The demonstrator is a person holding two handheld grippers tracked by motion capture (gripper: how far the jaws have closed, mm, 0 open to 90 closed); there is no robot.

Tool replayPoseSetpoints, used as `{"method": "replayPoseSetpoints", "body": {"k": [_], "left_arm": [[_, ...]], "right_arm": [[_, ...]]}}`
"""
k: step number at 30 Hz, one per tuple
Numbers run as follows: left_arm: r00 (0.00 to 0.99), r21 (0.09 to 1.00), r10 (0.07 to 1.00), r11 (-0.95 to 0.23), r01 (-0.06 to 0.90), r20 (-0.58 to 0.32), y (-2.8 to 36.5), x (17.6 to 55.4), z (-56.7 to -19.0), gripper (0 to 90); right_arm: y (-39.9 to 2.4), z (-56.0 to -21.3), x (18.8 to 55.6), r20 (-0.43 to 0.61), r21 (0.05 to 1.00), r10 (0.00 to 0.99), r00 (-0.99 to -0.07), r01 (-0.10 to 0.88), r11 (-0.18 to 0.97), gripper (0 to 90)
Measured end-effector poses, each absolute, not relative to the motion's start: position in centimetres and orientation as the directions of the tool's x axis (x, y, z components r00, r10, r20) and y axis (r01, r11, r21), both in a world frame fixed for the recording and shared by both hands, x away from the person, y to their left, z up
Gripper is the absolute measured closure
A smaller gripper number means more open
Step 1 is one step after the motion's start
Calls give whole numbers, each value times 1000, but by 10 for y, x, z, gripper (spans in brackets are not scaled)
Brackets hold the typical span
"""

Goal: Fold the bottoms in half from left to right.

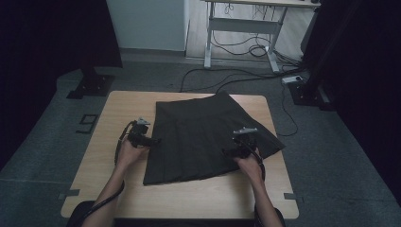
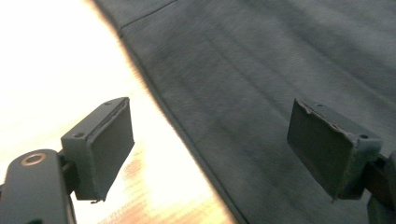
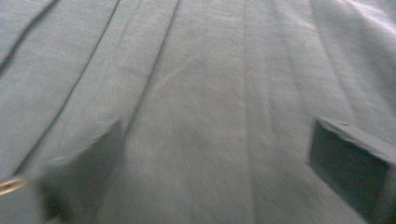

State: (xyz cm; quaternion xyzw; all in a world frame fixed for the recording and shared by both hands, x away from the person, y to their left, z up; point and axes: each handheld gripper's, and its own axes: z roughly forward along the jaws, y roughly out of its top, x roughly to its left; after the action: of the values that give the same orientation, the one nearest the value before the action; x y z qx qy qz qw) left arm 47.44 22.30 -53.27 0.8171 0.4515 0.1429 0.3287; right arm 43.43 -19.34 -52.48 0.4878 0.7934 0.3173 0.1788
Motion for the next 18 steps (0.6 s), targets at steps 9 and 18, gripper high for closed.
{"method": "replayPoseSetpoints", "body": {"k": [9,18], "left_arm": [[563,656,826,-415,630,-19,218,468,-542,156],[591,655,807,-436,617,-20,212,436,-542,160]], "right_arm": [[-182,-546,444,7,643,903,-429,694,324,4],[-190,-546,421,0,638,894,-447,689,344,3]]}}
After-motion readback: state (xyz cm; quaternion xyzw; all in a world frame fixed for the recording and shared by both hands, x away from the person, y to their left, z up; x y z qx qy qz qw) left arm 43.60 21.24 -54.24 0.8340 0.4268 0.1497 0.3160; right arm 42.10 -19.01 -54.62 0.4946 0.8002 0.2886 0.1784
